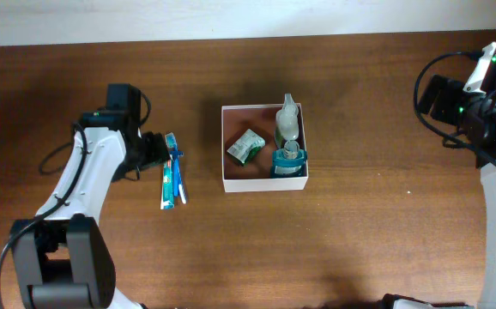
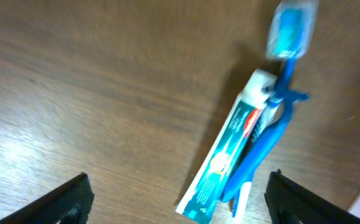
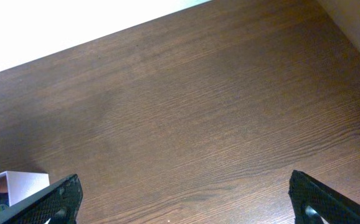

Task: Pack container
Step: 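Lower the left gripper onto the toothpaste tube and grasp it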

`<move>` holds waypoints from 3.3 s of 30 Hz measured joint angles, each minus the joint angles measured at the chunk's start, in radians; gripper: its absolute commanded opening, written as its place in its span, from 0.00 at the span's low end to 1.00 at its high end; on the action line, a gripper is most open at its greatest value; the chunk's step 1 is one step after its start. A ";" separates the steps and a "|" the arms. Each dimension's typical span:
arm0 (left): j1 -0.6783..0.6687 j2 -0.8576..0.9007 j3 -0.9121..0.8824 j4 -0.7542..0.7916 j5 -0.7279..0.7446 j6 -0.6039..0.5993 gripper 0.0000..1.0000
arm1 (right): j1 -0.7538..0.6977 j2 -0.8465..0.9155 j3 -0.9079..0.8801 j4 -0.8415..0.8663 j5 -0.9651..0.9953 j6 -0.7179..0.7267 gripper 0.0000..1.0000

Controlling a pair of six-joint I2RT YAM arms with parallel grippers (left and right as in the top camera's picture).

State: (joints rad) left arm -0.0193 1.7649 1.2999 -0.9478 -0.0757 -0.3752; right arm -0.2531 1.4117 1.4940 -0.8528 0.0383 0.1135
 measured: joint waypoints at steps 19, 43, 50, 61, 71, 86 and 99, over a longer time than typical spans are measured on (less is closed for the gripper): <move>0.000 0.000 -0.134 0.154 0.058 0.056 0.59 | 0.000 0.000 0.000 0.000 0.000 0.000 0.99; 0.000 0.000 -0.134 0.185 0.133 0.152 0.37 | 0.000 0.000 0.000 0.000 0.000 -0.001 0.99; 0.000 0.000 -0.134 0.198 0.133 0.152 0.38 | 0.000 0.000 0.000 0.000 0.000 -0.001 0.99; 0.000 0.000 -0.205 0.288 0.151 0.179 0.56 | 0.000 0.000 0.000 0.000 0.000 0.000 0.99; -0.001 0.000 -0.214 0.308 0.152 0.192 0.57 | 0.000 0.000 0.000 0.000 0.000 0.000 0.99; -0.086 0.000 -0.215 0.347 0.109 0.252 0.43 | 0.000 0.000 0.000 0.000 0.000 -0.001 0.99; -0.086 0.000 -0.215 0.350 0.077 0.259 0.31 | 0.000 0.000 0.000 0.000 0.000 0.000 0.99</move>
State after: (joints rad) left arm -0.1051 1.7649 1.0851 -0.5976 0.0013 -0.1162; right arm -0.2531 1.4117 1.4940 -0.8528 0.0387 0.1131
